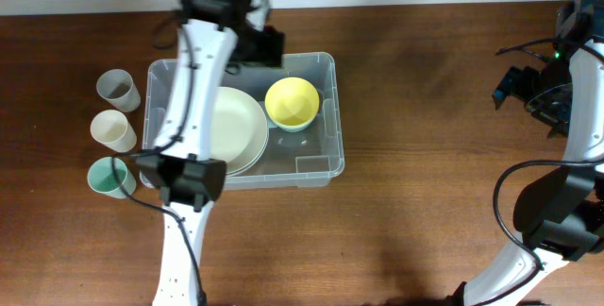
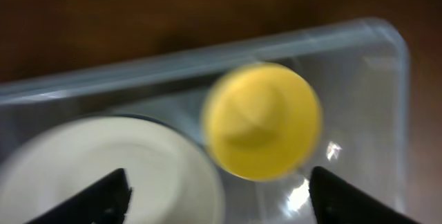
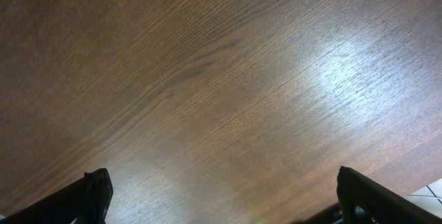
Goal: Pack container
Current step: 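Move the left gripper to the grey cup and grasp its rim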
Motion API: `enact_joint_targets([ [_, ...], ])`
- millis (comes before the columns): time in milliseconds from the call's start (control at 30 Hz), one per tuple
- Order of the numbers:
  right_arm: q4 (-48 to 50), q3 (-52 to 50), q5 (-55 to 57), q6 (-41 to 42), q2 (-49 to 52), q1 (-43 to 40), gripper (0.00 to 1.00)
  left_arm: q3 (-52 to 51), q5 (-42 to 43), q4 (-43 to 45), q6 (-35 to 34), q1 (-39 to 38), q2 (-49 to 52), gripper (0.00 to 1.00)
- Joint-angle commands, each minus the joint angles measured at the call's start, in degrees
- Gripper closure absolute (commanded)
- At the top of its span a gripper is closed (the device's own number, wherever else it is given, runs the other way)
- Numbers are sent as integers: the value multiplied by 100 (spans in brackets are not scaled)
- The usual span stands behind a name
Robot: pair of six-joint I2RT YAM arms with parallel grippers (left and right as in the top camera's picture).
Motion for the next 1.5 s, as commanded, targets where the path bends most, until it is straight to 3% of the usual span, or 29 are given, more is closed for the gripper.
enact_joint_targets([
  [0,2,2,28,-17,-61,-22,1,293,-555,-28,-85,673,-101,1],
  [267,2,0,28,-17,-61,-22,1,269,-535,-28,-389,2251,-83,1],
  [500,2,2,28,-17,-61,-22,1,258,-538,63,-382,3165,52,1],
  [1200,2,2,28,-17,-61,-22,1,258,-540,505,-389,3491,1423,1],
  [1367,2,2,28,-17,-61,-22,1,258,-538,492,-420,3556,1480,17],
  [1467,2,0,28,-17,-61,-22,1,258,-535,435,-479,3604,1480,17],
])
